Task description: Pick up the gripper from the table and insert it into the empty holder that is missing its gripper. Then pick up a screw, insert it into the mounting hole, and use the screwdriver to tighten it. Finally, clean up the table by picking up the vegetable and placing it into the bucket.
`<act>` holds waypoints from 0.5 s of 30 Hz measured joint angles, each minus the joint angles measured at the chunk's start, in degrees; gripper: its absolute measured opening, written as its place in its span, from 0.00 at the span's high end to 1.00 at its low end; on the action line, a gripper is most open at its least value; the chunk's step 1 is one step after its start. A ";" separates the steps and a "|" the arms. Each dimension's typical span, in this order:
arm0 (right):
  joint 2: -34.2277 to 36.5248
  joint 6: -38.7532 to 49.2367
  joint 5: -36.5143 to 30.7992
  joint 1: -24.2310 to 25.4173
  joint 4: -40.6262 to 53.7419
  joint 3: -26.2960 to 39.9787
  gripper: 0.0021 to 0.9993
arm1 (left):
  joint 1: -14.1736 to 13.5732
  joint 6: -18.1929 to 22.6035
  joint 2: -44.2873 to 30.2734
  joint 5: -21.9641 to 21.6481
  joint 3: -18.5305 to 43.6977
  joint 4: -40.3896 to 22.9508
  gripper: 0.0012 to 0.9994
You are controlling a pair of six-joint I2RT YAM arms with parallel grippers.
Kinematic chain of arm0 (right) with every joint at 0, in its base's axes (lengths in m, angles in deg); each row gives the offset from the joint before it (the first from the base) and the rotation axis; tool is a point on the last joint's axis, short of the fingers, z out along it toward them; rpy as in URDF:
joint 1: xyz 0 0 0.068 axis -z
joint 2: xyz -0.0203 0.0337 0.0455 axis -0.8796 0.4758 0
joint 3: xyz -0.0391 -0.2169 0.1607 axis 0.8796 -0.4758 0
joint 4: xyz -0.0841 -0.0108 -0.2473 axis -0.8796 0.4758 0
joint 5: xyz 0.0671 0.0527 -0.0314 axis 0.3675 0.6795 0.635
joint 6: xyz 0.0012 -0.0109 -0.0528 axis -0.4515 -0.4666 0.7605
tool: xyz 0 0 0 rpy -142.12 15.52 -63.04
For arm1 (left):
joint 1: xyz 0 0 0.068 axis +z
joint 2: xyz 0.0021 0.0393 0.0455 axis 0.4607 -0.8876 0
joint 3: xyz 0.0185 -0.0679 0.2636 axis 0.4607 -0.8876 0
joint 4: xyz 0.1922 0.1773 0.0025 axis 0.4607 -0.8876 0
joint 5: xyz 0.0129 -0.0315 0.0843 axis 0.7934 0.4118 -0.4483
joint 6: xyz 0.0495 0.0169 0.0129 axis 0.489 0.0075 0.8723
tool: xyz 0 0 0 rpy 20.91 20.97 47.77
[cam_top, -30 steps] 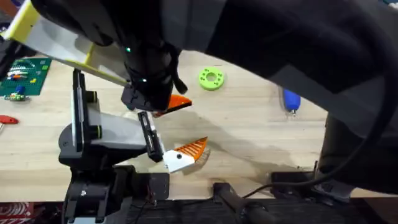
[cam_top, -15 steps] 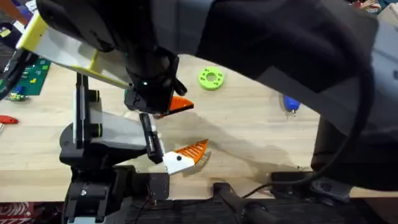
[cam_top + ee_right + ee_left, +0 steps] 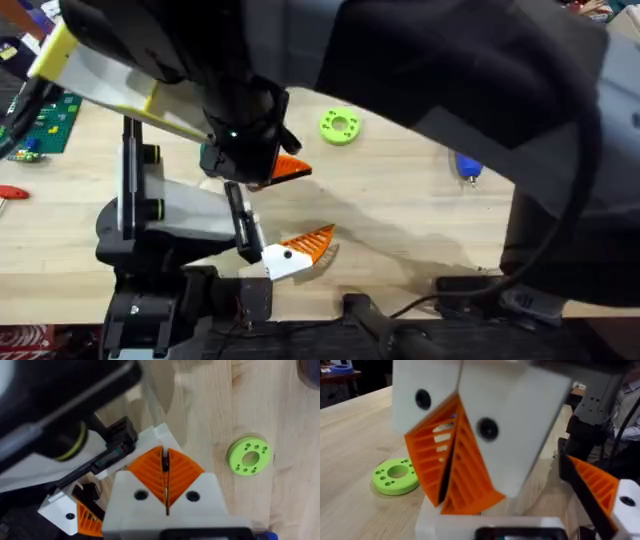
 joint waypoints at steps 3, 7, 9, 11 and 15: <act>0.00 -0.50 0.18 0.00 0.20 0.00 0.89 | 0.00 0.02 0.00 -0.04 0.00 0.02 0.01; 0.00 -0.84 -1.07 0.21 0.35 0.02 0.58 | 0.00 0.07 0.00 0.32 0.00 -0.04 0.01; 0.00 -0.90 -1.97 0.77 0.43 0.19 0.35 | 0.00 -0.02 0.00 0.69 0.00 -0.13 0.01; 0.00 -0.75 -2.12 1.16 1.33 0.44 0.07 | 0.09 -0.11 0.00 0.46 -0.02 -0.11 0.01; -0.02 -0.57 -2.03 1.27 1.70 0.63 0.01 | 0.11 -0.07 0.00 0.35 -0.04 -0.07 0.01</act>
